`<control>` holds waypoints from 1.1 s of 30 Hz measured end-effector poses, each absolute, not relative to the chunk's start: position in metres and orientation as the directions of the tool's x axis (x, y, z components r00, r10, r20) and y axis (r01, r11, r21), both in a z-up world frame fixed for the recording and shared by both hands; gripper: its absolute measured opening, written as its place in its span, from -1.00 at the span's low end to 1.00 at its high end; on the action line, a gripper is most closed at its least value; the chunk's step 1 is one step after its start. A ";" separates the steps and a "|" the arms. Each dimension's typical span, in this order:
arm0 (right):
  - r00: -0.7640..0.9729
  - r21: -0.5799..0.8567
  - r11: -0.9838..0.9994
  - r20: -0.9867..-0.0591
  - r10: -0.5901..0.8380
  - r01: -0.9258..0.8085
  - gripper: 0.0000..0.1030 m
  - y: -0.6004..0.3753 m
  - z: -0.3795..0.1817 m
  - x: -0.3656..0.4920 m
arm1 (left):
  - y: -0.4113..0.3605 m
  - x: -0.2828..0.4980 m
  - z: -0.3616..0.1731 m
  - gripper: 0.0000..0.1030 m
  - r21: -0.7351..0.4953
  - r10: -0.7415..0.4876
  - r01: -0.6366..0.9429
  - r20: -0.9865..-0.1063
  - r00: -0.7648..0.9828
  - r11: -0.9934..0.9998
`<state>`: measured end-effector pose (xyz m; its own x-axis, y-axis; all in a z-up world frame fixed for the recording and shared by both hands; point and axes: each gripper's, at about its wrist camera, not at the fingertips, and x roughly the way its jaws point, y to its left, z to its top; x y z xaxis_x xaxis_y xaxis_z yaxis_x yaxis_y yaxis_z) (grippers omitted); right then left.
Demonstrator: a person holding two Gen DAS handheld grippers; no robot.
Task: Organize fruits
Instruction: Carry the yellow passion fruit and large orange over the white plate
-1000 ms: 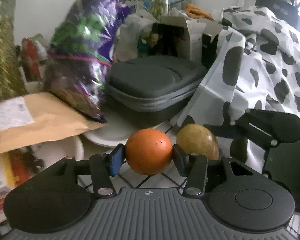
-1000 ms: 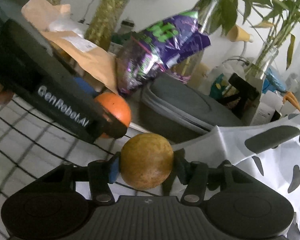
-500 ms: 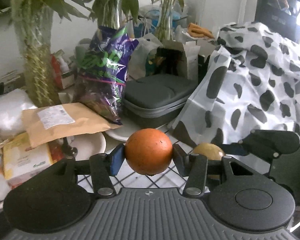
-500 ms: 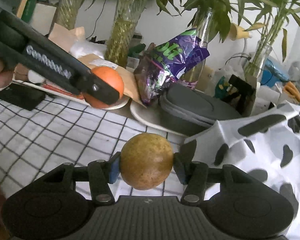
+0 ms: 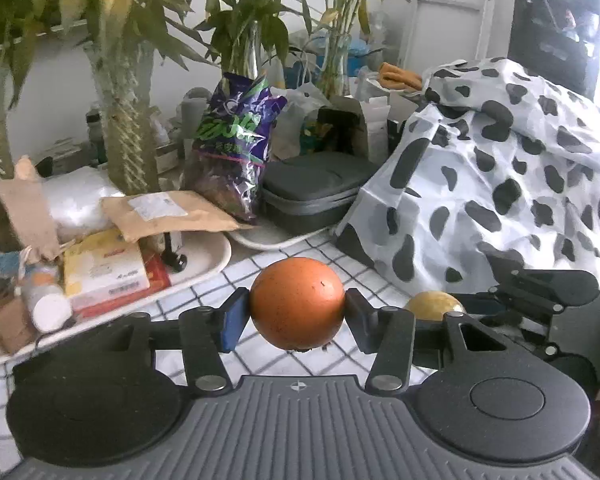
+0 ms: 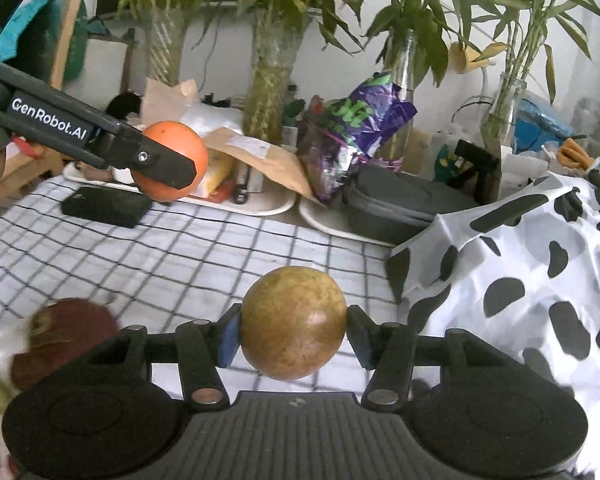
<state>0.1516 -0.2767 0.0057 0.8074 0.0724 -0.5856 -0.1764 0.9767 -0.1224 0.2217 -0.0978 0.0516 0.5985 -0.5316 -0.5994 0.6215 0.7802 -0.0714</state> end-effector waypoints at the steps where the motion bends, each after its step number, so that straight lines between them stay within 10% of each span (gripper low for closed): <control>1: 0.807 -0.117 0.976 -0.585 0.081 -0.182 0.09 -0.274 0.007 0.146 | -0.095 0.215 0.053 -0.03 -0.072 -0.529 0.618 -0.599 0.601 0.783; 33: 0.717 -0.019 0.929 -0.642 0.273 -0.370 0.10 -0.222 0.003 0.024 | -0.040 0.063 -0.020 -0.02 -0.039 -0.373 0.554 -0.778 0.505 0.831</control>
